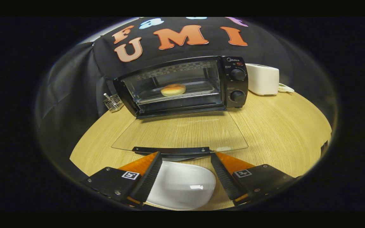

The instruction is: Open the toaster oven, put the food inside, and close the toaster oven door.

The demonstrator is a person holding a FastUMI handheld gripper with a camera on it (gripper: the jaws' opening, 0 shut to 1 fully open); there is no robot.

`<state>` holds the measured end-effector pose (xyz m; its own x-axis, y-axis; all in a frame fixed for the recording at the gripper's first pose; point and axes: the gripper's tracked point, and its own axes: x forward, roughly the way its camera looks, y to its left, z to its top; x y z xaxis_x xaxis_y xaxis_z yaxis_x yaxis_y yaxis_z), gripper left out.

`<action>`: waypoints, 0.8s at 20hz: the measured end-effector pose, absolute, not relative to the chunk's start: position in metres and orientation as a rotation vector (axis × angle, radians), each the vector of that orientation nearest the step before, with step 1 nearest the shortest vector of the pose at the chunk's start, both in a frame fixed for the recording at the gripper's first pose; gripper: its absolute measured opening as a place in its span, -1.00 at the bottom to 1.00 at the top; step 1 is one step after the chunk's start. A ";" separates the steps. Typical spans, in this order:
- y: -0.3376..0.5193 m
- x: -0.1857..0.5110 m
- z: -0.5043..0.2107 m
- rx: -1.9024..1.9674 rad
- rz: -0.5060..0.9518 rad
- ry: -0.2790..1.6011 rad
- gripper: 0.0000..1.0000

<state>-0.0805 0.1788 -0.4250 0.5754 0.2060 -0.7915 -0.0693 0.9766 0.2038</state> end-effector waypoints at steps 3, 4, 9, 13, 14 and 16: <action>0.179 -0.075 -0.416 0.139 0.156 0.919 0.85; 0.178 -0.072 -0.413 0.134 0.152 0.909 0.85; 0.178 -0.055 -0.388 0.182 0.140 0.873 0.86; 0.179 -0.031 -0.361 0.210 0.152 0.790 0.88; 0.180 -0.024 -0.355 0.214 0.155 0.776 0.88; 0.180 -0.007 -0.340 0.216 0.161 0.720 0.89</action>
